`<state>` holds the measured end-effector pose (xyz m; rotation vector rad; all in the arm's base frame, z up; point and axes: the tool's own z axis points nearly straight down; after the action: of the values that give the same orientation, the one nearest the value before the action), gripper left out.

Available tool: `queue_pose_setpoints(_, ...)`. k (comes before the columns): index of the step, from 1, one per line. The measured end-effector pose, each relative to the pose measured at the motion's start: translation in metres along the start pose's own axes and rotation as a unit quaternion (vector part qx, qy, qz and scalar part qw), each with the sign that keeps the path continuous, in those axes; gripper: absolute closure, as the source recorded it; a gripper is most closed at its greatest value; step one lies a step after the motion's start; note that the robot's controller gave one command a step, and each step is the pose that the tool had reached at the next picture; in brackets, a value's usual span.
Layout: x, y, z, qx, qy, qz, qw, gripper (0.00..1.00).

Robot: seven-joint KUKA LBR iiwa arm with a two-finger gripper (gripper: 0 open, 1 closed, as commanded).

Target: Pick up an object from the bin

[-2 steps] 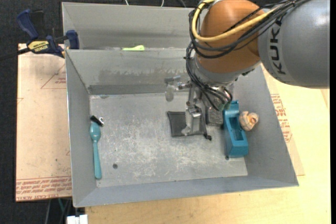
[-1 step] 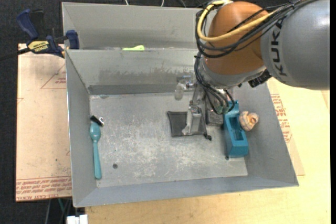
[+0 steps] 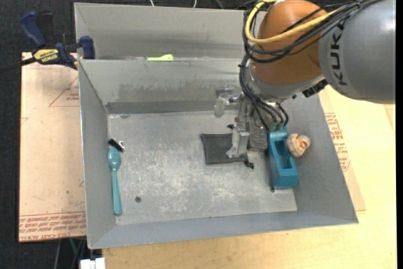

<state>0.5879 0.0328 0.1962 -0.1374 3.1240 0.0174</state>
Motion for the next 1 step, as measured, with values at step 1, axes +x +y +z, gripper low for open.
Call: queue_pose_setpoints(1, -0.0155, -0.0646, 0.0427, 0.000, -0.0019, 0.055, 0.9985, 0.00)
